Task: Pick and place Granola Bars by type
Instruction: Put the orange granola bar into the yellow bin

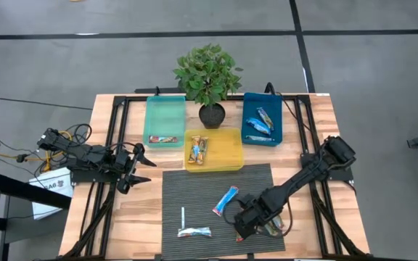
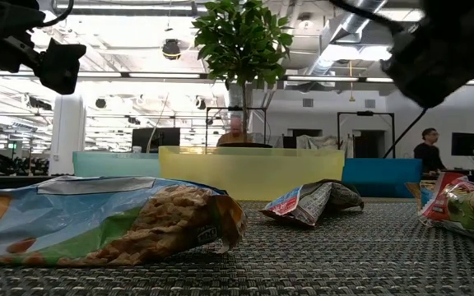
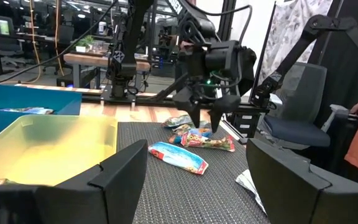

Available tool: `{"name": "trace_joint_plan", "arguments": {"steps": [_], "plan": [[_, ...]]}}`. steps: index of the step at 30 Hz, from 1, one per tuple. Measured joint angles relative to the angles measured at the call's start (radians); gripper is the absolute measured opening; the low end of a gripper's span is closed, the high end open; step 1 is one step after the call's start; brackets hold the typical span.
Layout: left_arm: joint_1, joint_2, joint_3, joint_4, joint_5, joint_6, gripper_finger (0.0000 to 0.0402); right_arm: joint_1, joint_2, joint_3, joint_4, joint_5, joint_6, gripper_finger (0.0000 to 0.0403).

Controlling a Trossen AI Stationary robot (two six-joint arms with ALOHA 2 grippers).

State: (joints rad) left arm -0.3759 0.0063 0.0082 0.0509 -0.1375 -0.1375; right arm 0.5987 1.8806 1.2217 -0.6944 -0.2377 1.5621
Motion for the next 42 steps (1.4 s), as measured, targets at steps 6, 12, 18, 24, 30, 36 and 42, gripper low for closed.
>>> {"name": "trace_joint_plan", "arguments": {"steps": [6, 12, 18, 24, 30, 36, 42], "plan": [[0.0, 0.0, 0.0, 0.0, 0.0, 0.003, 0.0265, -0.023, 0.007, -0.001, -0.03, 0.052, -0.026, 0.026], [0.0, 0.0, 0.0, 0.0, 0.0, 0.003, 0.0265, -0.026, 0.007, -0.001, -0.078, 0.082, -0.044, 0.0259], [0.0, 0.0, 0.0, 0.0, 0.0, 0.001, 0.0265, -0.025, 0.007, -0.001, -0.084, 0.083, -0.052, 0.0243], [0.0, 0.0, 0.0, 0.0, 0.0, 0.0, 0.0265, -0.025, 0.007, -0.001, -0.082, 0.083, -0.052, 0.0205], [0.0, 0.0, 0.0, 0.0, 0.0, 0.0, 0.0265, -0.025, 0.007, -0.001, -0.08, 0.083, -0.052, 0.0166], [0.0, 0.0, 0.0, 0.0, 0.0, 0.001, 0.0265, -0.025, 0.007, -0.001, -0.072, 0.083, -0.052, 0.0133], [0.0, 0.0, 0.0, 0.0, 0.0, 0.001, 0.0265, -0.031, 0.055, -0.001, 0.007, 0.053, -0.053, 0.0121]]}}
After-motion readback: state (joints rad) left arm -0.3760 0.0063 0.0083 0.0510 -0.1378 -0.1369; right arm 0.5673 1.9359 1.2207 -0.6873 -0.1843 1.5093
